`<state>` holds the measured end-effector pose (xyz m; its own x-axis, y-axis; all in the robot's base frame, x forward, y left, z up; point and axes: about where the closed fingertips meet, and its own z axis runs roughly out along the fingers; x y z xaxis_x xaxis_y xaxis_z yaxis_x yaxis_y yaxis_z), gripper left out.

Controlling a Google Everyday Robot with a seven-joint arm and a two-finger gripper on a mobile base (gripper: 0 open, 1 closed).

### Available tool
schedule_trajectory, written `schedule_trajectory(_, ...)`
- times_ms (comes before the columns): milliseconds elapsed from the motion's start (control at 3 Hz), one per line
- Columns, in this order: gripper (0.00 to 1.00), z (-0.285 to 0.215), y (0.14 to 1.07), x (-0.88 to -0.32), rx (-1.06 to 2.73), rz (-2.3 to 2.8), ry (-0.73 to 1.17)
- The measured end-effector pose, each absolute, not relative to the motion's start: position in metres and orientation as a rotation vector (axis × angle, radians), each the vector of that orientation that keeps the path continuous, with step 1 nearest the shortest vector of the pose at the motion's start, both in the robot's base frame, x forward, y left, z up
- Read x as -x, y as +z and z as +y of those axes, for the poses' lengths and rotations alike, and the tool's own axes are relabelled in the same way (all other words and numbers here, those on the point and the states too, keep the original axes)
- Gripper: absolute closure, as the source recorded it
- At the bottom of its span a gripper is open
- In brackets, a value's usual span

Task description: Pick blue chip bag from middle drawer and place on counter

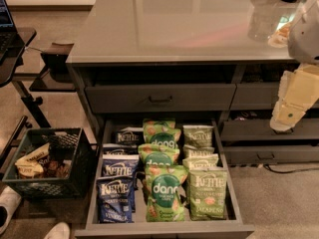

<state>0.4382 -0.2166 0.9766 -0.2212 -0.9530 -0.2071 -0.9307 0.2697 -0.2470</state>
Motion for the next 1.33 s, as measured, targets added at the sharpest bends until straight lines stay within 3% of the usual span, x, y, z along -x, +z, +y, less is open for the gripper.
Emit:
schedule_trajectory(667, 0.00, -0.207, 0.949, -0.437, 1.690, 2.241, -0.014)
schedule_trajectory(1333, 0.00, -0.135, 0.834, -0.431, 1.674, 2.172, 0.257)
